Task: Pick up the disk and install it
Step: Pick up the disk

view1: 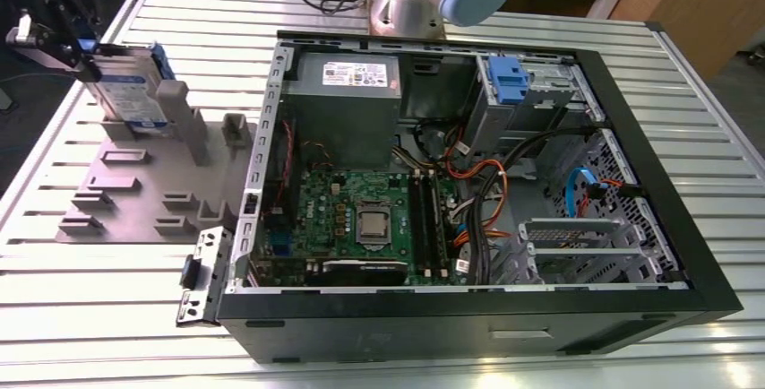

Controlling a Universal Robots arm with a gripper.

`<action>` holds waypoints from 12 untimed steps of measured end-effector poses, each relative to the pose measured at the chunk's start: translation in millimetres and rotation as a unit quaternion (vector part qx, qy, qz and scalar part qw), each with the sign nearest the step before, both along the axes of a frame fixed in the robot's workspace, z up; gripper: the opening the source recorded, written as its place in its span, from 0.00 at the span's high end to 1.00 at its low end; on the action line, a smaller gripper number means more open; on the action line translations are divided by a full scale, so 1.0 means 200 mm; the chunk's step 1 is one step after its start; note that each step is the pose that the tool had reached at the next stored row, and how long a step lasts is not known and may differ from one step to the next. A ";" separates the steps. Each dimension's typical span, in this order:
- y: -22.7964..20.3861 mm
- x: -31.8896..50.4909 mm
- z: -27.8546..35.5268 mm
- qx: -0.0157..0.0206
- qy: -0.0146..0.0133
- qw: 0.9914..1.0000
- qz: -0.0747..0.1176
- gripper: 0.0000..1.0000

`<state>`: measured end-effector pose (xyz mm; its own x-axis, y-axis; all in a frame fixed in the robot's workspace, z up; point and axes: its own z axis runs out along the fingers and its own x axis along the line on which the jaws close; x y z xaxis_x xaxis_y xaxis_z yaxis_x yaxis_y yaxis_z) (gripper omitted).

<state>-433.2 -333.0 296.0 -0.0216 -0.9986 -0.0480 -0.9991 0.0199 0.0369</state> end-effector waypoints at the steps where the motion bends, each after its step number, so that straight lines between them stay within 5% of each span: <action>1: 0.000 0.000 0.003 0.000 0.000 1.000 0.000 0.64; 12: 0.000 0.000 0.028 0.000 0.000 1.000 0.000 0.64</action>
